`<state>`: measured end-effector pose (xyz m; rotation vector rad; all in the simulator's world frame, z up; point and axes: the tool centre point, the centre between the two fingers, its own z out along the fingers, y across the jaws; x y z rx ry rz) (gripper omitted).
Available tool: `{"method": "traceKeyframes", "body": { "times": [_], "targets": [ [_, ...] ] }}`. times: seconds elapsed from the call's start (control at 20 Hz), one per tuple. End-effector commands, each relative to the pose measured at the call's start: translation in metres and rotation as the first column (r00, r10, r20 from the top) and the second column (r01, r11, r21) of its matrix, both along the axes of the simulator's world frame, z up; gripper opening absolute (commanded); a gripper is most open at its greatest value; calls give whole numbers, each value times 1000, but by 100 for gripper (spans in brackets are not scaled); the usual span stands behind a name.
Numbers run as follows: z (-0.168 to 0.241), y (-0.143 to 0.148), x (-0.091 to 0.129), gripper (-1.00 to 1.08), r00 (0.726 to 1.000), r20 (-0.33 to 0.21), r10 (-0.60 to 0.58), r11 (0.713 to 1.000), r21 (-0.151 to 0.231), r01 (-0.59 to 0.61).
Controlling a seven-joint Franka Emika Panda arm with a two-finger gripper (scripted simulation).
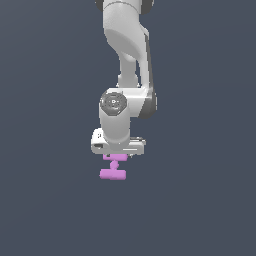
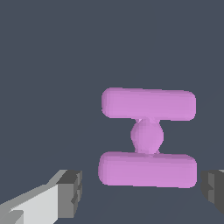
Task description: Pick up the object and move it to a goal position.
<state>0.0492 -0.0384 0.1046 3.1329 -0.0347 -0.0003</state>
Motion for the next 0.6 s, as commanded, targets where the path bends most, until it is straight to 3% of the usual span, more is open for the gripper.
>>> {"method": "traceKeyframes", "body": {
  "times": [0.0, 0.55],
  "targets": [
    [-12, -9, 6, 100, 1000, 1, -16, 1000, 3, 16],
    [-32, -25, 15, 100, 999, -1, -41, 999, 8, 41]
  ]
}}
